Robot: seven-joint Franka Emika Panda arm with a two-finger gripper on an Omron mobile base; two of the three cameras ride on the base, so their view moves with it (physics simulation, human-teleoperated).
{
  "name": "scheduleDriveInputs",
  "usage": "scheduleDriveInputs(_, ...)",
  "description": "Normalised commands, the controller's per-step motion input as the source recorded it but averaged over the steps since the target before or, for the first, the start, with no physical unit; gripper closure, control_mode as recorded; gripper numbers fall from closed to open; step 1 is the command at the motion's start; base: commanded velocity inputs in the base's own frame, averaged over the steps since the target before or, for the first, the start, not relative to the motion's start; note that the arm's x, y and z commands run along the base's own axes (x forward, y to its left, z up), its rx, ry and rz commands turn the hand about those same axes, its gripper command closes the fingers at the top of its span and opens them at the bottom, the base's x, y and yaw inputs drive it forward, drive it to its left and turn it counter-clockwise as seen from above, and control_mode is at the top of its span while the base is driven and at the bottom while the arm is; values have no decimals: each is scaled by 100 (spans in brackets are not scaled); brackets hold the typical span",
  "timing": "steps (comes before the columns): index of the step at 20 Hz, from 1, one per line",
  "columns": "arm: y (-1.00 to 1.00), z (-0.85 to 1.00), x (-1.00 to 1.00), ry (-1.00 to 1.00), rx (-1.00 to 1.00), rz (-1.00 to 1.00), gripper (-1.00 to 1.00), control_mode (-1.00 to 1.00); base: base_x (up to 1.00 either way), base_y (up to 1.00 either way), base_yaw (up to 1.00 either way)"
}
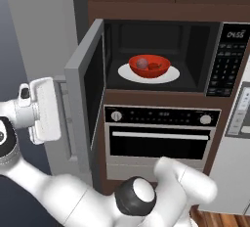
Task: Place the bowl containing the bell pepper and onion in the microwave. Close the microwave door and press the start button to microwave the meal.
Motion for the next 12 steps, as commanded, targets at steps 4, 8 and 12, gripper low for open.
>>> scheduleDriveInputs(4, -100, 0, -71, -5, 20, -17, -100, -100, 0, 0, 0)
scheduleDriveInputs(8, -100, 0, -45, -5, 22, -11, -100, -100, 0, 0, 0)
scheduleDriveInputs(12, -100, 0, -21, -13, 28, -4, -100, -100, 0, 0, 0)
